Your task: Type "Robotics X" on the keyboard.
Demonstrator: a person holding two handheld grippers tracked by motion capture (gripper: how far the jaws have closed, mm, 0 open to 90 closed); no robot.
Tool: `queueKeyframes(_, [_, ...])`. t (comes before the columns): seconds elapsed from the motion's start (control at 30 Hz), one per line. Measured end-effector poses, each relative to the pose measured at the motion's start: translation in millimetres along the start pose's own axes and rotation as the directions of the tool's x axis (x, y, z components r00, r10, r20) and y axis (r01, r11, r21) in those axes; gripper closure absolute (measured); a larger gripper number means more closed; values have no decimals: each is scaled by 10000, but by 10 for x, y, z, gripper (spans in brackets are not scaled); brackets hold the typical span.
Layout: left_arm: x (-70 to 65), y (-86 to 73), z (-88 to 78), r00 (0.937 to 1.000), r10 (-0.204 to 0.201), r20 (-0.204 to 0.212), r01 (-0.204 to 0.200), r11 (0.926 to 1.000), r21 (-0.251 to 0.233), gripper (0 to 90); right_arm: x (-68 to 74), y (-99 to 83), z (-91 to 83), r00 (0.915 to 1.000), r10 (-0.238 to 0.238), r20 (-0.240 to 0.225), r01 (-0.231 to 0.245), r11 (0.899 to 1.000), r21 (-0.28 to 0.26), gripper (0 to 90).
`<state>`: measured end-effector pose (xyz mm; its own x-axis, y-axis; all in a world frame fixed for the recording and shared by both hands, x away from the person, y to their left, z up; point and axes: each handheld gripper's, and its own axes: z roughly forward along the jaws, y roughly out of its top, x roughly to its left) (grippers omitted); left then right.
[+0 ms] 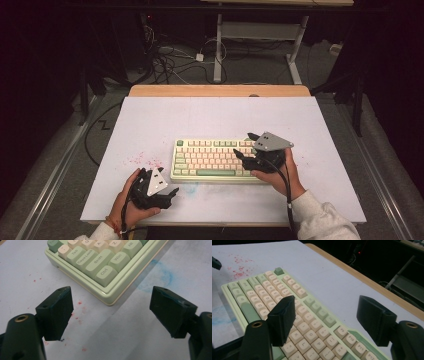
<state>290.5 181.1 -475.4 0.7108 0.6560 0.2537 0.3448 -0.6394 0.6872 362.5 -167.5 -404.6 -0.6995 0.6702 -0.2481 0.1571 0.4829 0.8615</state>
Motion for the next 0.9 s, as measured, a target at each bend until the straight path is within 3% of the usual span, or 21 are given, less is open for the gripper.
queueKeyframes(0.27, [2,6,-8,10000,-30,-33,30,10000,-32,179,-29,-63,-193,9998,114,130,-111,9996,-270,283])
queueKeyframes(0.63, [10,18,-34,9998,-162,-133,160,9997,-197,203,-48,-198,-402,9987,-165,479,180,9993,-322,280])
queueKeyframes(0.8, [21,28,-59,9996,-263,-74,260,9991,-332,252,-55,-272,-477,9975,-247,657,264,9993,-247,279])
queueKeyframes(0.9, [31,54,-80,9980,-624,-38,623,9974,-369,341,-52,-327,-526,9962,-310,808,321,9994,-117,280])
